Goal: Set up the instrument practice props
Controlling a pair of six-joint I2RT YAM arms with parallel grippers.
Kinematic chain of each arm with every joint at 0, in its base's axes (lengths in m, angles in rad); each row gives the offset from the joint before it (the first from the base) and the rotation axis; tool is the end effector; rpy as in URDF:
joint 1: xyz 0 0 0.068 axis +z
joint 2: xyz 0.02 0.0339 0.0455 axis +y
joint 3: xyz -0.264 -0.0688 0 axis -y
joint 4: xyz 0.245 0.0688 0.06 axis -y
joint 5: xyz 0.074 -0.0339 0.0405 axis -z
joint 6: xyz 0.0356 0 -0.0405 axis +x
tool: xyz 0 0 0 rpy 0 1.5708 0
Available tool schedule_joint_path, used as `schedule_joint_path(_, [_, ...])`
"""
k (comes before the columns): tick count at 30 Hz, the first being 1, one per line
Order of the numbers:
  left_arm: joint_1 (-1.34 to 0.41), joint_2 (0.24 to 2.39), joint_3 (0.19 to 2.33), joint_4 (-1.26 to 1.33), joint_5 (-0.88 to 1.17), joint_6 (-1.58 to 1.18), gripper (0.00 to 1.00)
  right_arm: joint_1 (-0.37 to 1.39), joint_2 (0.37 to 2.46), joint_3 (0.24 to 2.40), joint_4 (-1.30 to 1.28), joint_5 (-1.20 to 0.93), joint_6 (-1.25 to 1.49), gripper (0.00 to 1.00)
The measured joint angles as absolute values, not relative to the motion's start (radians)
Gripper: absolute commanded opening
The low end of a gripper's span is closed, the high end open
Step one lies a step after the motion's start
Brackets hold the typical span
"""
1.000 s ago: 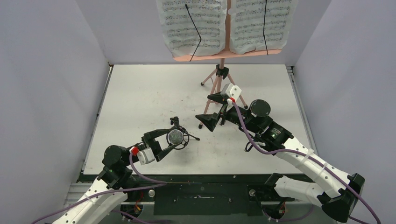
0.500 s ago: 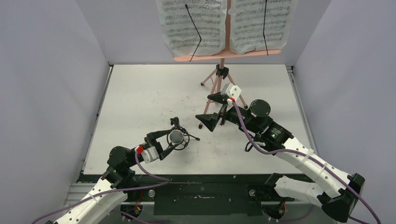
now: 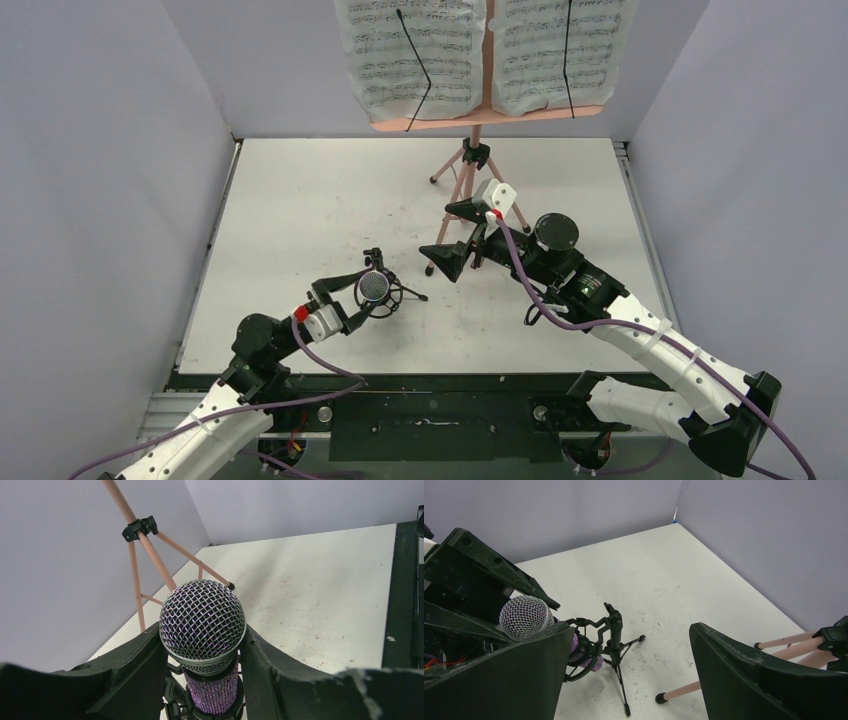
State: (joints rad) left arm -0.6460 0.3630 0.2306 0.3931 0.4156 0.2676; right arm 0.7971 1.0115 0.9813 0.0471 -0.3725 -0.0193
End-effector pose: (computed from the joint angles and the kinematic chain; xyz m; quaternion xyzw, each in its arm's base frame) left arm 0.0927 -0.0879 0.2618 0.4098 0.4628 -0.2694 0.7385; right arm 0.1541 0.1763 0.3917 -0.3947 0.5800 0.3858 0.5992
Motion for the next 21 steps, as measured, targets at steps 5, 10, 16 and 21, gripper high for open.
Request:
schedule_joint_path(5, [-0.646, 0.372, 0.233, 0.383, 0.393, 0.268, 0.75, 0.797, 1.011, 0.981, 0.040, -0.371, -0.020, 0.90])
schedule_joint_path(10, [-0.646, 0.417, 0.265, 0.364, 0.405, 0.265, 0.97, 0.797, 1.011, 0.981, 0.036, -0.371, -0.020, 0.90])
schedule_joint_path(16, [-0.646, 0.464, 0.328, 0.364, 0.442, 0.266, 0.96, 0.797, 1.011, 0.981, 0.035, -0.371, -0.023, 0.90])
schedule_joint_path(21, [-0.646, 0.529, 0.426, 0.377, 0.490, 0.270, 0.96, 0.797, 1.011, 0.981, 0.035, -0.370, -0.025, 0.90])
